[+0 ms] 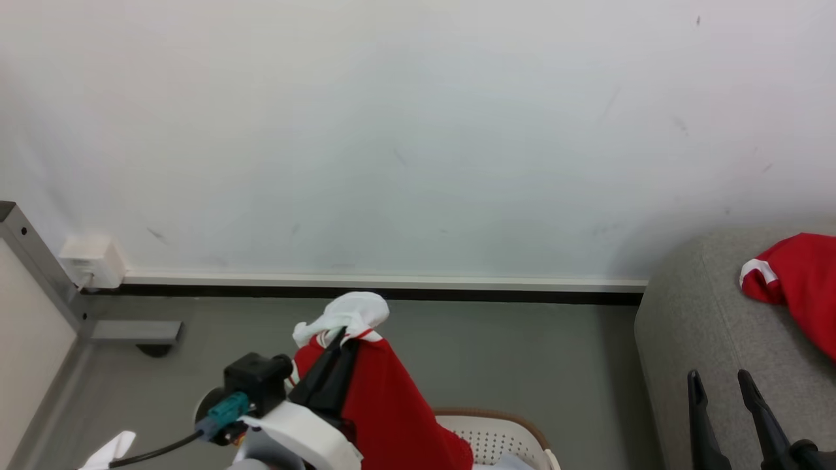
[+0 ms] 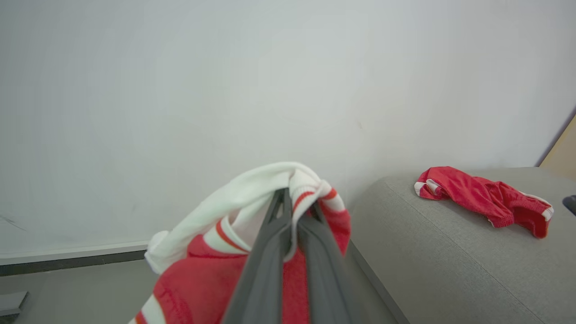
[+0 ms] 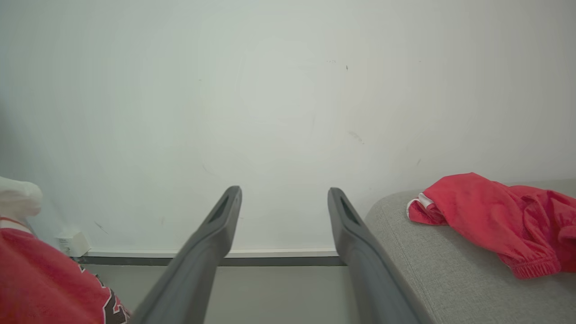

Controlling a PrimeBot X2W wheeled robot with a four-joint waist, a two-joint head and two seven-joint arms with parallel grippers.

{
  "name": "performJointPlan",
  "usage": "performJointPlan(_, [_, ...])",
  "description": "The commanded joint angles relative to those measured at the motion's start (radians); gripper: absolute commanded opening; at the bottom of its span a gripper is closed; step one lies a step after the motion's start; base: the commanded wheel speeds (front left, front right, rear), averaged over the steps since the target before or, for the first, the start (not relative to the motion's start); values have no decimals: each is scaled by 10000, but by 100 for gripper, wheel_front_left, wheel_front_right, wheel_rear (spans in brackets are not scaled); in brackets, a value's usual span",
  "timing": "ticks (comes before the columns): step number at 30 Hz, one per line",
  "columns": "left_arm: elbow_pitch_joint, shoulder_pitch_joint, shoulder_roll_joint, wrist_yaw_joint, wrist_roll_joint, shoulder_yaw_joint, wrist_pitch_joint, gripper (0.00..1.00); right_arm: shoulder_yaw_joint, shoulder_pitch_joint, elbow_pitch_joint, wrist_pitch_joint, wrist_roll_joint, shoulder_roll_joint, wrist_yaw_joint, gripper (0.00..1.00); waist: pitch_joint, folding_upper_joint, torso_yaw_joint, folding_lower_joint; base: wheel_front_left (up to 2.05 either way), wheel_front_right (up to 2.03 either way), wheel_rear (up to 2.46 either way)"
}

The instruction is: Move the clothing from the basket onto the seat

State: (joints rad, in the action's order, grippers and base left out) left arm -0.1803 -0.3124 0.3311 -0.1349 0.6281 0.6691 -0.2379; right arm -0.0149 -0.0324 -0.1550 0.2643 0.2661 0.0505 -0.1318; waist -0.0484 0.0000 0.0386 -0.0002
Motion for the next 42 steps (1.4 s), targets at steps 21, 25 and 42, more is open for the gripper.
performJointPlan(21, [1900, 108, 660, -636, -4, -327, 469, 0, 939, -75, -26, 1, 66, 207, 22, 100, -207, 0, 32, 2, 0, 0, 0])
performJointPlan(25, [2130, -125, 549, -612, -86, -227, 540, 0, 1827, 260, -1, 1, 193, 363, 22, 100, -198, 0, 49, 2, 0, 0, 0])
performJointPlan(42, [2454, -1301, -236, -129, -386, 690, 1015, 0, 7115, 2863, -808, 1, 1862, 1304, 23, 100, -335, 0, 303, 2, 0, 0, 0])
